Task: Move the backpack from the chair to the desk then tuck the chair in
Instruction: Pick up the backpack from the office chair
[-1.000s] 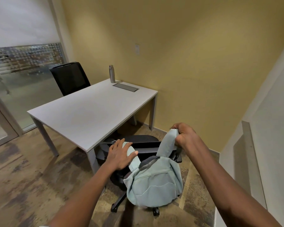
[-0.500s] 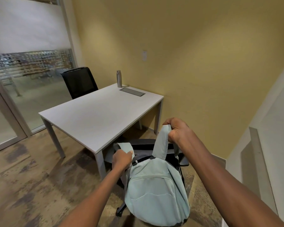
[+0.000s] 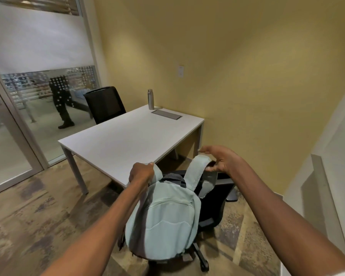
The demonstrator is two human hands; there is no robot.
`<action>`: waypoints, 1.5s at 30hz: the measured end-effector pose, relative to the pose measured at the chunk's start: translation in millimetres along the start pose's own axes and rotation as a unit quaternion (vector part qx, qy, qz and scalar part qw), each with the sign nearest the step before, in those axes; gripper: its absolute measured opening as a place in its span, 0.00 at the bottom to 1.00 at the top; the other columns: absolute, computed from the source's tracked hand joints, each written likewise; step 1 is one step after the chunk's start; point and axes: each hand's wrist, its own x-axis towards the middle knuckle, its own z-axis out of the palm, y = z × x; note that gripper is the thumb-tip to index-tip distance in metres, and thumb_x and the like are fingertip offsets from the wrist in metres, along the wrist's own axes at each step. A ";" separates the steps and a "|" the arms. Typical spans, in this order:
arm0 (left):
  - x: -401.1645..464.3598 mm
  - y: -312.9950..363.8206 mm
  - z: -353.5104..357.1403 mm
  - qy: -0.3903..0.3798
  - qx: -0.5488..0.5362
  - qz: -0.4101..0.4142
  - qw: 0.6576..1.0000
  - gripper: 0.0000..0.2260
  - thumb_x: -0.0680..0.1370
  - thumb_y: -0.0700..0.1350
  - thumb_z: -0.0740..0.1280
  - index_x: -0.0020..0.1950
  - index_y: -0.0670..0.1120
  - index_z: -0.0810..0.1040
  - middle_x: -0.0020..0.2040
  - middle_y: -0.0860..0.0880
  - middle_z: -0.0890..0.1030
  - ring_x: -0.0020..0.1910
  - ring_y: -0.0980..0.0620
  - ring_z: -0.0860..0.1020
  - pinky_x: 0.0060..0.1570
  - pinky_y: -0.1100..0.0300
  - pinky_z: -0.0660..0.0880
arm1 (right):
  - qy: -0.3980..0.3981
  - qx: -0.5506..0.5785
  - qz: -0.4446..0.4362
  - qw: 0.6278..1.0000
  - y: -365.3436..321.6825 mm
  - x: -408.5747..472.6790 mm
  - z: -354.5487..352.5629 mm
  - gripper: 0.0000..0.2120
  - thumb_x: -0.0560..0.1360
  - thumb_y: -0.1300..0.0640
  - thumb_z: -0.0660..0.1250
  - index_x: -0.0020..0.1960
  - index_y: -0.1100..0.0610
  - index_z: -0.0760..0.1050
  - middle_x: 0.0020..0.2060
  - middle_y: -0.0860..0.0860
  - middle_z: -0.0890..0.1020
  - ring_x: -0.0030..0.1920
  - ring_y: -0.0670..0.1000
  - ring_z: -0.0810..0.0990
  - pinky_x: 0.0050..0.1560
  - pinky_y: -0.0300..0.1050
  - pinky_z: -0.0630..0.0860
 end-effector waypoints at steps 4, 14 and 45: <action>4.3 7.9 -22.4 0.008 -0.019 0.013 1.000 0.18 0.78 0.49 0.66 0.56 0.33 0.78 0.54 0.34 0.81 0.55 0.35 0.80 0.56 0.45 0.78 | 0.061 -0.503 -0.126 0.853 17.4 2.0 19.2 0.42 0.67 0.24 0.64 0.55 0.64 0.77 0.54 0.61 0.82 0.60 0.63 0.79 0.57 0.54 0.76; 20.5 14.0 -92.3 0.050 -0.038 -0.006 0.998 0.14 0.74 0.44 0.70 0.33 0.37 0.75 0.23 0.41 0.79 0.32 0.44 0.80 0.36 0.57 0.75 | -0.072 -0.396 -0.440 0.803 50.9 -4.1 114.3 0.07 0.75 0.55 0.71 0.50 0.57 0.79 0.45 0.51 0.83 0.44 0.51 0.78 0.44 0.46 0.71; -57.8 86.8 -29.7 -0.180 0.042 0.496 0.848 0.10 0.75 0.51 0.71 0.39 0.46 0.81 0.33 0.48 0.80 0.31 0.58 0.71 0.33 0.60 0.65 | 0.041 -0.139 -0.372 0.917 -52.3 -99.1 4.2 0.13 0.74 0.65 0.57 0.48 0.69 0.79 0.37 0.66 0.85 0.31 0.56 0.83 0.40 0.50 0.79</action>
